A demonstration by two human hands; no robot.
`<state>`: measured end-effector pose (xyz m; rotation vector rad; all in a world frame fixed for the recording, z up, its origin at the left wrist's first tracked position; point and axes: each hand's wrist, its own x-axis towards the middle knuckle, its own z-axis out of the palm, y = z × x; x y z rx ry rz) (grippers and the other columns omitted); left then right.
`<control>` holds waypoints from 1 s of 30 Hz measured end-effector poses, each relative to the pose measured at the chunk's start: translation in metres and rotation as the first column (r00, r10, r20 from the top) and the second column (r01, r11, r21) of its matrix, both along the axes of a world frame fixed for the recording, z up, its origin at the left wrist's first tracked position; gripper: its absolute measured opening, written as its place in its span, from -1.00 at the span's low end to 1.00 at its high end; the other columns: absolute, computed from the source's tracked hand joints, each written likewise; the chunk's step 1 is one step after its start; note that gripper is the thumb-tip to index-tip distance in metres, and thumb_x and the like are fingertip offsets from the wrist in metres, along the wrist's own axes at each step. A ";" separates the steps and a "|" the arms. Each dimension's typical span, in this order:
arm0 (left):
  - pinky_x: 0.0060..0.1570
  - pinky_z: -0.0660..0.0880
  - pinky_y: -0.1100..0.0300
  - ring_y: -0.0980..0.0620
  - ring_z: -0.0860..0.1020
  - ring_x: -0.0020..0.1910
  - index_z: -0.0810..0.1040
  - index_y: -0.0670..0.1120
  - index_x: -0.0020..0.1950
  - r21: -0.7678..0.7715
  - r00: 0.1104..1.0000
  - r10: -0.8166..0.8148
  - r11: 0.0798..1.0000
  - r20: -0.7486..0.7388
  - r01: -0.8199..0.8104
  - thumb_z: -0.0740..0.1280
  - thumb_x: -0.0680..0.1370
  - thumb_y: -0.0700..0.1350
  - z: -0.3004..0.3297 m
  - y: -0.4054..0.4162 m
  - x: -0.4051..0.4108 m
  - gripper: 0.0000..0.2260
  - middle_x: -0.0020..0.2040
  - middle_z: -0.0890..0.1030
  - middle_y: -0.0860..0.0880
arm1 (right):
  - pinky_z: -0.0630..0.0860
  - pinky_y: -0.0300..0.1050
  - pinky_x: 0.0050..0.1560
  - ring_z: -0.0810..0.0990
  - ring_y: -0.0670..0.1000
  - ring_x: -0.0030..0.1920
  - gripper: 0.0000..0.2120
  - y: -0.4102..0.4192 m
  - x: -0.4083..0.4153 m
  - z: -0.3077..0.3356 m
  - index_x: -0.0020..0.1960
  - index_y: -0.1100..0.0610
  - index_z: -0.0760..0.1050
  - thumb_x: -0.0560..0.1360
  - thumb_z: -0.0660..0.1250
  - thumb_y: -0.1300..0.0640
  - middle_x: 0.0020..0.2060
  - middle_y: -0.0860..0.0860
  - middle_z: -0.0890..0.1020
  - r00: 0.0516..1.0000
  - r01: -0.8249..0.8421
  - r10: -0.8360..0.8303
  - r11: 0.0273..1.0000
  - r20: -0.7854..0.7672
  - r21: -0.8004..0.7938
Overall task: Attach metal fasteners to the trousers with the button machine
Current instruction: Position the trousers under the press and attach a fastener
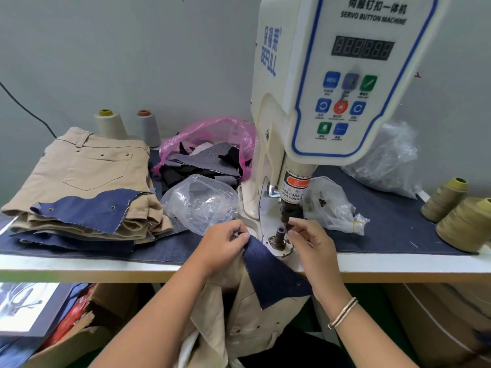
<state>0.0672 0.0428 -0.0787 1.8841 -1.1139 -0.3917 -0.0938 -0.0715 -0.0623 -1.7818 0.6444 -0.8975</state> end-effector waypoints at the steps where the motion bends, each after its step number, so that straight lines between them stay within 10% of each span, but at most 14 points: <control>1: -0.14 0.38 0.22 0.14 0.45 -0.29 0.52 -0.03 -0.25 -0.006 0.998 -0.028 1.000 -0.059 0.028 0.30 0.55 -0.19 0.002 0.001 0.000 -0.82 -0.31 0.53 0.10 | 0.48 -0.36 -0.06 0.56 -0.16 -0.07 -0.73 0.003 -0.005 -0.002 -0.03 -0.15 0.56 0.50 0.33 0.24 -0.12 -0.14 0.59 1.000 0.019 -0.018 1.000 0.018 -0.023; 14: -0.10 0.38 0.24 0.03 0.46 -0.19 0.50 -0.20 -0.16 -0.156 0.840 -0.434 0.901 -0.326 0.405 0.28 0.51 -0.20 0.072 0.011 -0.024 -0.90 -0.23 0.51 -0.12 | 0.40 -0.21 0.05 0.48 -0.07 -0.01 -0.91 -0.005 -0.038 -0.006 -0.02 0.04 0.57 0.53 0.31 0.06 -0.09 -0.08 0.49 0.896 -0.339 0.295 0.937 -0.331 -0.083; 20: -0.21 0.34 0.37 0.16 0.41 -0.27 0.48 -0.19 -0.15 -0.002 0.884 -0.340 0.934 -0.322 0.358 0.25 0.58 -0.31 0.074 0.005 -0.007 -0.88 -0.26 0.47 -0.03 | 0.34 -0.30 -0.40 0.44 -0.13 -0.39 -0.84 -0.036 -0.045 0.014 -0.32 0.04 0.56 0.43 0.42 0.08 -0.42 -0.03 0.53 0.890 -0.384 0.445 0.851 -0.103 0.358; 30: -0.21 0.41 0.33 0.17 0.51 -0.28 0.54 -0.11 -0.17 0.074 0.870 -0.162 0.973 -0.466 0.221 0.31 0.56 -0.18 0.045 -0.001 0.005 -0.89 -0.29 0.58 0.06 | 0.52 -0.17 -0.21 0.65 -0.01 -0.14 -0.89 -0.062 -0.021 0.011 -0.10 0.01 0.65 0.50 0.35 0.11 -0.13 0.09 0.70 0.907 -0.282 0.398 0.817 -0.138 0.503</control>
